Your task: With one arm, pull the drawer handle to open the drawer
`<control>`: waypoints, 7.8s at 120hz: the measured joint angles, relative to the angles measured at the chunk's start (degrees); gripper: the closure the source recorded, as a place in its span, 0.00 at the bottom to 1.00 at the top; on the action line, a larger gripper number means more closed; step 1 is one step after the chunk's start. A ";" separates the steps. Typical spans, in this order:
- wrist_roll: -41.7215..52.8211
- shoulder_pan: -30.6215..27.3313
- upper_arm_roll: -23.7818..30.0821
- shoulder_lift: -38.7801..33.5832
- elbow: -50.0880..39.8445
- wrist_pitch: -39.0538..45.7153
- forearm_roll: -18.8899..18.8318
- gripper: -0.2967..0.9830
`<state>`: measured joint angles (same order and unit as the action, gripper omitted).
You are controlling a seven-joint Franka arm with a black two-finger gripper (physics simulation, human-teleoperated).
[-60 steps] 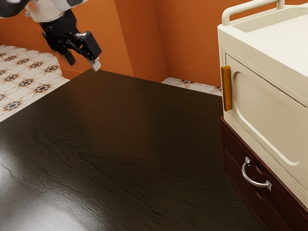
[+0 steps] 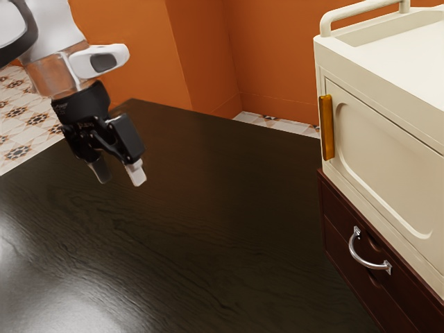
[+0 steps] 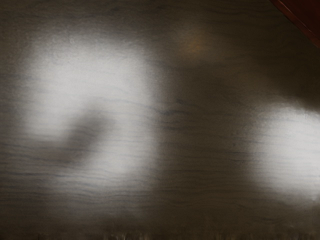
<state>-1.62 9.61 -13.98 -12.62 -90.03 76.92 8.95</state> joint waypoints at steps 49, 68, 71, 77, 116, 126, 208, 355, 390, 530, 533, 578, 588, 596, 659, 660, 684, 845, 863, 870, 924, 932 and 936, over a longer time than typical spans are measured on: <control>-21.19 -3.36 14.74 -12.88 -19.89 12.66 8.89 0.26; -29.51 -2.90 19.25 -12.00 -22.05 17.65 10.18 0.26; -30.80 -3.22 19.45 -11.96 -22.75 18.41 10.95 0.26; -33.44 -3.63 19.65 -12.08 -23.73 19.64 11.97 0.26; -49.80 -5.24 19.27 -13.03 -26.55 22.88 8.49 0.26; -52.71 -5.85 18.92 -12.53 -26.57 23.31 7.86 0.26; -59.80 -1.26 19.43 -6.46 -28.38 38.32 12.38 0.33; -51.43 4.33 22.69 4.75 -25.06 58.55 12.87 0.42; -50.84 4.81 22.71 6.26 -24.97 61.22 12.77 0.43; -50.26 4.89 21.35 6.06 -27.44 59.76 13.12 0.46; -50.27 4.87 21.33 5.94 -27.53 59.53 13.14 0.46; -50.50 4.80 19.81 4.29 -27.68 54.49 13.22 0.46; -50.53 4.83 19.38 3.77 -27.71 53.35 13.23 0.46; -50.57 4.73 19.30 3.49 -27.78 52.54 13.23 0.46; -51.17 3.49 19.25 -1.27 -31.30 47.74 13.17 0.46; -51.19 3.49 19.25 -1.35 -31.38 47.69 13.17 0.46; -51.70 2.68 19.33 -2.83 -32.59 46.27 13.16 0.46; -54.64 -2.95 22.04 -11.09 -36.63 35.54 12.90 0.46; -54.77 -2.85 22.37 -11.10 -36.37 35.21 12.62 0.45; -54.83 -2.73 22.57 -11.09 -36.21 35.23 12.18 0.44; -55.12 -2.14 22.69 -12.65 -35.66 35.29 10.60 0.44; -55.12 -2.18 22.15 -12.73 -34.13 34.98 9.92 0.45; -55.10 -2.14 20.96 -12.54 -31.73 34.08 8.88 0.45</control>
<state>-56.72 7.47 6.99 -25.15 -121.76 111.00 17.83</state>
